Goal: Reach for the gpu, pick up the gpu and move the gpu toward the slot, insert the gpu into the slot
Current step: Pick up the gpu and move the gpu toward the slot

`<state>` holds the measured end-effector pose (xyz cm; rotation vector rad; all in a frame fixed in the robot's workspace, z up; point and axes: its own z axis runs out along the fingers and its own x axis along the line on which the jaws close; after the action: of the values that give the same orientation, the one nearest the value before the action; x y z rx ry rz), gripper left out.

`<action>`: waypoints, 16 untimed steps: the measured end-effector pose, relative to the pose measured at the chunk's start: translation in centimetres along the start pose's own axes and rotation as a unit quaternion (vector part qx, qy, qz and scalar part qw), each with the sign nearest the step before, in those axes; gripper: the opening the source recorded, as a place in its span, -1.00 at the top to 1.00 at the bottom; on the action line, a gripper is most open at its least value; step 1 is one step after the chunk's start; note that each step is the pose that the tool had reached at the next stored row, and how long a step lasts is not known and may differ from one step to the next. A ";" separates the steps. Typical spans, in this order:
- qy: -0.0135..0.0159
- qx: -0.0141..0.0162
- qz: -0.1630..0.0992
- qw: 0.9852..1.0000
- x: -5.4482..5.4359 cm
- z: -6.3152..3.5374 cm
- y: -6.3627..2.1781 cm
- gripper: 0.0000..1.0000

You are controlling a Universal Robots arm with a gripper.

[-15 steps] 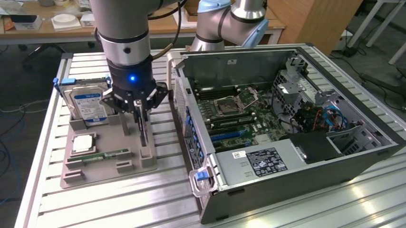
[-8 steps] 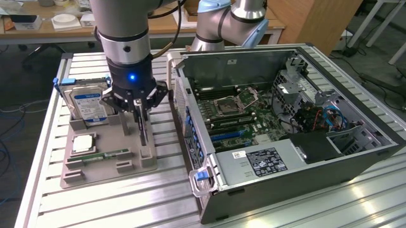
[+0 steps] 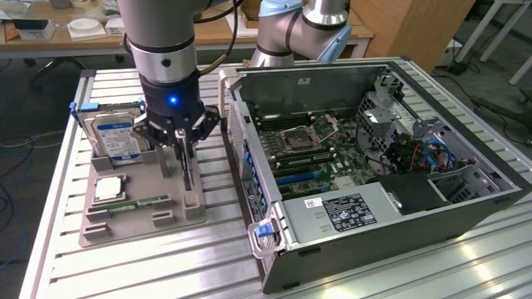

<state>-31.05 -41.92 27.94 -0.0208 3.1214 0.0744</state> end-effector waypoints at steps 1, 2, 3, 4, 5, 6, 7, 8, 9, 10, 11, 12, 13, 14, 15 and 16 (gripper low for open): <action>0.000 0.000 0.000 1.000 0.0 -0.03 0.00 0.47; 0.000 0.000 0.000 1.000 0.0 -0.06 0.00 0.47; 0.000 0.000 0.000 1.000 0.0 -0.09 0.00 0.47; 0.000 0.000 0.000 1.000 0.0 -0.13 0.01 0.47; 0.000 0.000 0.000 1.000 0.0 -0.18 0.01 0.47; 0.000 0.000 0.000 1.000 0.0 -0.23 0.01 0.47; 0.000 0.000 0.000 1.000 0.0 -0.30 0.02 0.47; 0.000 0.000 0.000 1.000 0.0 -0.40 0.02 0.47; 0.000 0.000 0.000 1.000 0.0 -0.53 0.03 0.47; 0.000 0.000 0.000 1.000 0.0 -0.65 0.03 0.47; 0.000 0.000 0.000 1.000 0.0 -0.76 0.04 0.47; 0.000 0.000 0.000 1.000 0.0 -0.82 0.04 0.47; 0.000 0.000 0.000 1.000 0.0 -0.84 0.04 0.47; 0.000 0.000 0.000 1.000 0.0 -0.87 0.04 0.47; 0.000 0.000 0.000 1.000 0.0 -0.94 0.04 0.47; 0.000 0.000 0.000 1.000 0.0 -1.00 0.05 0.47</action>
<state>-31.05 -41.92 28.95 -0.0208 3.1216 0.0746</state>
